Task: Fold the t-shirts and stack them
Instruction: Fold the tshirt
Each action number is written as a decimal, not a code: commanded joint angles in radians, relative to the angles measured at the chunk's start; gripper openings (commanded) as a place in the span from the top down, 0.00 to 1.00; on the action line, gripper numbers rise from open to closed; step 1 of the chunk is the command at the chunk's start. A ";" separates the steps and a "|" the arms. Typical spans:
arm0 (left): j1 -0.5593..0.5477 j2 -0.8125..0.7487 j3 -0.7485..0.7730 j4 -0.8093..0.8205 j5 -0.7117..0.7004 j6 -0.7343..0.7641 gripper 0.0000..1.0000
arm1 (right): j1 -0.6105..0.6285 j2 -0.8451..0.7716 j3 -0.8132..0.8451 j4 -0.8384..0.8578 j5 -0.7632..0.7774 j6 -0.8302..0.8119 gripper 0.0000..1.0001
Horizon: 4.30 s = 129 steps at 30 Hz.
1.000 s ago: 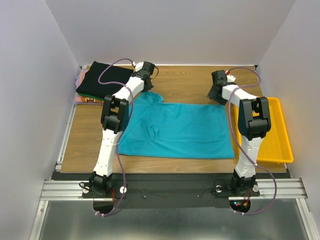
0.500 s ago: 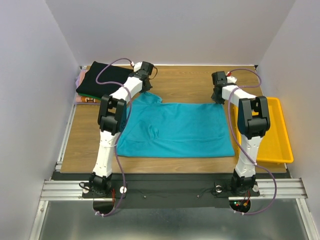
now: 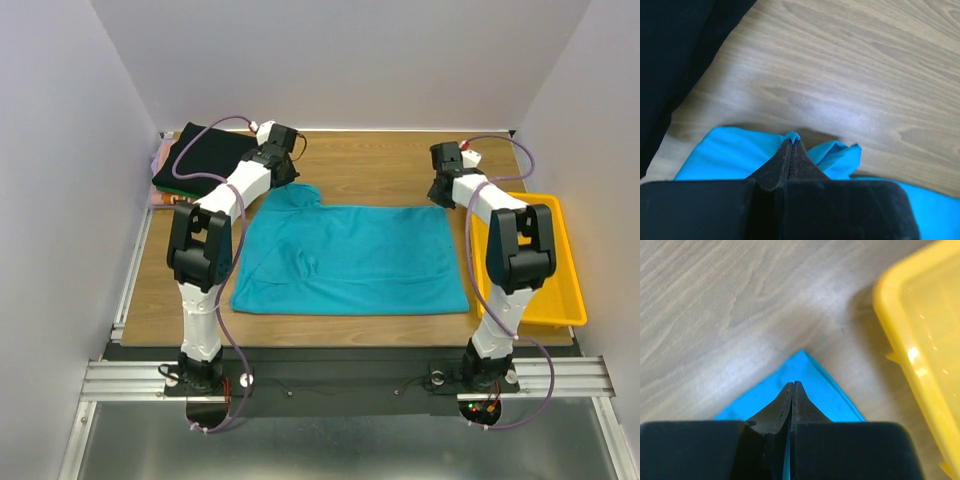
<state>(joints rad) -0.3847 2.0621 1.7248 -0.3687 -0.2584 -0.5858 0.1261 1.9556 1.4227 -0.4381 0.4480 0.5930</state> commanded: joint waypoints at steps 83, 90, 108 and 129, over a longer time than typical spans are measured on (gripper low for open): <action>-0.246 -1.228 -1.265 0.120 0.039 -0.437 1.00 | 0.030 -0.629 -0.603 0.082 -0.180 -0.024 0.99; -0.253 -1.261 -1.321 0.083 0.097 -0.459 0.48 | 0.030 -0.675 -0.683 0.081 -0.170 0.014 0.84; -0.267 -1.182 -1.177 0.170 0.042 -0.396 0.01 | 0.044 -0.762 -0.630 0.078 -0.494 -0.088 0.00; -0.160 -0.152 -0.535 0.194 0.080 -0.165 0.02 | 0.210 -0.679 -0.936 0.205 -0.491 0.109 0.00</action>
<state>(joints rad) -0.5545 1.7477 1.0378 -0.1017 -0.1871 -0.8387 0.2745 1.3109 0.5884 -0.1753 -0.0341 0.6106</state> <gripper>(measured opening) 0.985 0.995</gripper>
